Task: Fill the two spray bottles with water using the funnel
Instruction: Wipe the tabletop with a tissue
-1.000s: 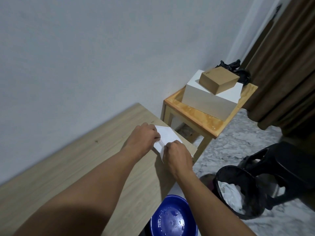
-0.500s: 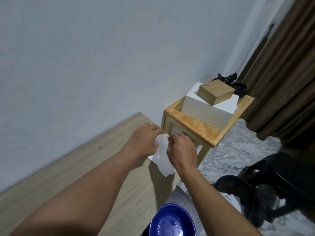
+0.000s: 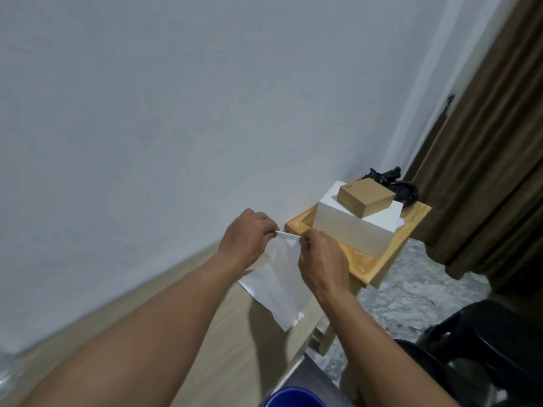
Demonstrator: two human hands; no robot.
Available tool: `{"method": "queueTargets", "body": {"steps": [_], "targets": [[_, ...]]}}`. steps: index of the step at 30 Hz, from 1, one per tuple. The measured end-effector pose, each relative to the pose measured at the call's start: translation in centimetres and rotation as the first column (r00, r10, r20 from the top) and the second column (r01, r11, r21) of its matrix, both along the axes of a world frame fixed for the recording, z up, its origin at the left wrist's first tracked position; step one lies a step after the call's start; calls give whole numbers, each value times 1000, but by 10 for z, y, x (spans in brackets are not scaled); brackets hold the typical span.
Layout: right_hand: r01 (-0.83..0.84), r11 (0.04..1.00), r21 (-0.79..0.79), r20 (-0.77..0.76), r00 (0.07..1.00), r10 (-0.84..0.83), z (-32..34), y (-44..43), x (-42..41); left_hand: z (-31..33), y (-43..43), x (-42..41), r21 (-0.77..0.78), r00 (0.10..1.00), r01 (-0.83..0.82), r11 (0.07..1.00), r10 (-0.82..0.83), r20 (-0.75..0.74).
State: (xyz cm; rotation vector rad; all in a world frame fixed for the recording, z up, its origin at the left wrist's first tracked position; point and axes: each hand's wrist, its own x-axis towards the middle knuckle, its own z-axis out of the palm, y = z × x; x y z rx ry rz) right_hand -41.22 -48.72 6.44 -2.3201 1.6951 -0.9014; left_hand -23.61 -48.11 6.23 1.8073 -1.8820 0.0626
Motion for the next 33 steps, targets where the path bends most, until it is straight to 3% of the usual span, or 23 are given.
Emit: {"method": "queueTargets", "body": {"steps": [8,12,16,25,33], "targets": [[-23,998,-65,6,1000,23,33,7,1,33,16,5,-104,998,-54,993,53,-18],[-76,997,-19,-11,997,76,54,10,4,52,32,18,-19,993,-92,996,90,-78],[-182,982,54,-4,983,183,71,19,19,64,68,42,54,956,-162,985,170,-241],[-446,870,210,7,891,455,85,95,100,74,214,101,144,802,-346,927,372,-467],[-648,727,228,160,761,628,75,240,191,60,413,165,135,664,-512,848,490,-565]]}}
